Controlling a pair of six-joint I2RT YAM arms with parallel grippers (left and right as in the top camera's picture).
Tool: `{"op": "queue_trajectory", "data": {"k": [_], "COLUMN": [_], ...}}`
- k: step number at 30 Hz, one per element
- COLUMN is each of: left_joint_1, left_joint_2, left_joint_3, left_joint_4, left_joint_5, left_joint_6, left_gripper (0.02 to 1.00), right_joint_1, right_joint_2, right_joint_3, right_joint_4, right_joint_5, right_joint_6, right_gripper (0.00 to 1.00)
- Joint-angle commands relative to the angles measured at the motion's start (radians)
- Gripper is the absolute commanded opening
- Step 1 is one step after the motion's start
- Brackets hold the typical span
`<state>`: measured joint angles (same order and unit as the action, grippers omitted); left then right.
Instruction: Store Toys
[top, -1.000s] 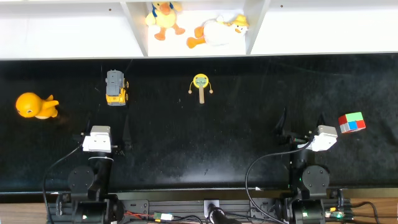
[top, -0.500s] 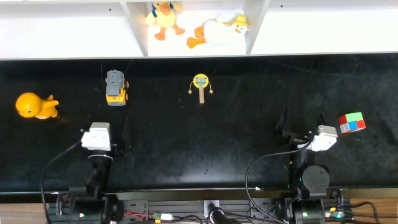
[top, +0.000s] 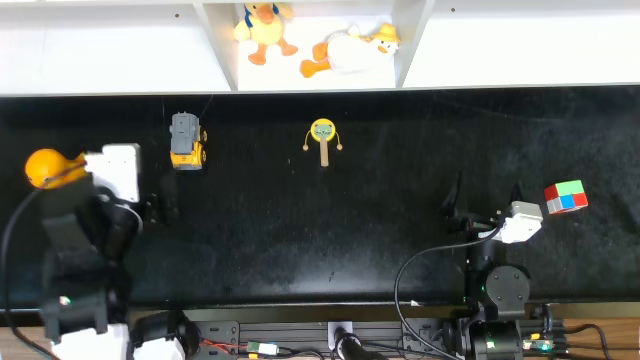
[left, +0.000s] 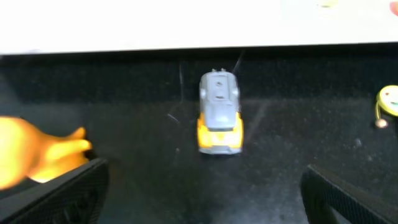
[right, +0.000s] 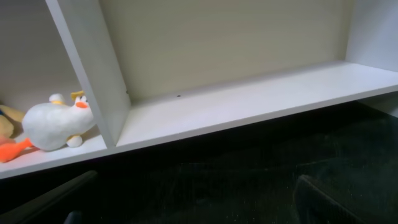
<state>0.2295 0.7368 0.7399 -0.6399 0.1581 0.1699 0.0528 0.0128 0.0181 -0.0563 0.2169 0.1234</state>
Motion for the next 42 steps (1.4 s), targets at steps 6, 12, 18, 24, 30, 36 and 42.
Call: {"op": "queue_trajectory", "data": {"k": [6,12,18,24,30,36,42], "left_joint_1": [0.422,0.583,0.653,0.715,0.726,0.724,0.721], "left_joint_2": [0.119,0.165,0.229,0.333,0.449,0.551,0.634], "left_joint_3": [0.089,0.128,0.164,0.211,0.233,0.236,0.237], "left_joint_4": [-0.010,-0.113,-0.132,-0.125,-0.067,0.028,0.099], "left_joint_5": [0.405,0.427,0.319,0.284,0.286,0.285,0.304], "left_joint_6": [0.304,0.444,0.485,0.485,0.484,0.484,0.484], "left_gripper": [0.993,0.996,0.996,0.998,0.998,0.998,0.996], "right_joint_1": [-0.002,-0.002,-0.002,-0.002,-0.002,-0.002,-0.002], "right_joint_2": [-0.008,-0.008,-0.008,-0.008,-0.008,-0.008,-0.008], "right_joint_3": [-0.014,-0.014,-0.014,-0.014,-0.014,-0.014,-0.014], "right_joint_4": [0.001,0.001,0.001,0.001,0.001,0.001,0.001], "right_joint_5": [0.001,0.001,0.001,0.001,0.001,0.001,0.001], "right_joint_6": [0.004,0.004,0.004,0.004,0.004,0.004,0.004], "right_gripper": [0.996,0.993,0.996,0.996,0.996,0.993,0.993]}}
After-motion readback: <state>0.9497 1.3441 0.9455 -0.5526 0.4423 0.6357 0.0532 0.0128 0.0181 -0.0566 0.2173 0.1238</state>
